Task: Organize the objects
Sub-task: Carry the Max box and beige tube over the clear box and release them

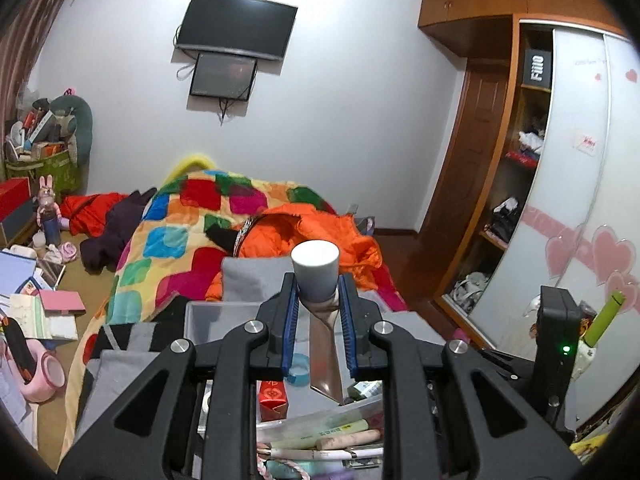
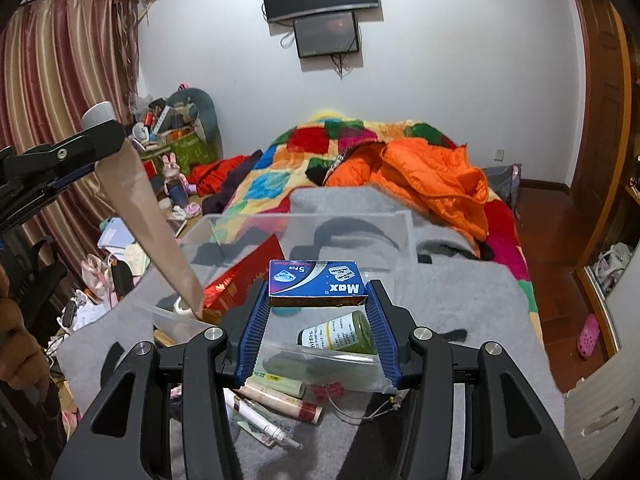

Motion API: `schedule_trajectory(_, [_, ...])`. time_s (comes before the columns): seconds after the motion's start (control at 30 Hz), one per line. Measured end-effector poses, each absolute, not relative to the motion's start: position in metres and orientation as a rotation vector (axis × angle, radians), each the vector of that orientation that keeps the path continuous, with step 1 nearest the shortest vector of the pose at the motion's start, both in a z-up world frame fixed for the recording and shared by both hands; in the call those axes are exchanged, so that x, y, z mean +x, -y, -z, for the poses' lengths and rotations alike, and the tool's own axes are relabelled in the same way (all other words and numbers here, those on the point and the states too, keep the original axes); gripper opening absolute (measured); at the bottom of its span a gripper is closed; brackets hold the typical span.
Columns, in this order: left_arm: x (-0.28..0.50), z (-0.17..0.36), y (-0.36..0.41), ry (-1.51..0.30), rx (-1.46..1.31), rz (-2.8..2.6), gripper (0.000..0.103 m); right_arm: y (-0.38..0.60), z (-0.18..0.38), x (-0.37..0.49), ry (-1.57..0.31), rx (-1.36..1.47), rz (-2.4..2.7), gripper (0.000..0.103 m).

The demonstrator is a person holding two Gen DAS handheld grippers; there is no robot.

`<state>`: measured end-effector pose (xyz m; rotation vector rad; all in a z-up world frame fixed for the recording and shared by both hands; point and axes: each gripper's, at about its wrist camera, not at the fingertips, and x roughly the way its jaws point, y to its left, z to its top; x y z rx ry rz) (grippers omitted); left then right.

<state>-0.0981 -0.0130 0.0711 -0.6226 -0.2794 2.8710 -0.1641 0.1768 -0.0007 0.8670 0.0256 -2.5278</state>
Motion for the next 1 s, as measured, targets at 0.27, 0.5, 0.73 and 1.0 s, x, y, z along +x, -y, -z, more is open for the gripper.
schedule_trajectory(0.27, [-0.126,-0.034,0.016,0.33,-0.768,-2.816,0.019,-0.162,0.018,-0.174,-0.066,0.929,2.493,0.045])
schedule_trajectory(0.5, [-0.14,-0.009,0.029,0.434,-0.891,-2.74,0.019,-0.147,0.029,-0.18,-0.098,0.975,2.455,0.045])
schedule_trajectory(0.73, [-0.146,0.007,0.044,0.464,-0.989,-2.761,0.019,-0.138,0.032,-0.184,-0.11,1.0,2.441,0.045])
schedule_trajectory(1.0, [-0.146,0.024,0.055,0.465,-1.087,-2.774,0.02,-0.136,0.031,-0.188,-0.108,1.032,2.424,0.046])
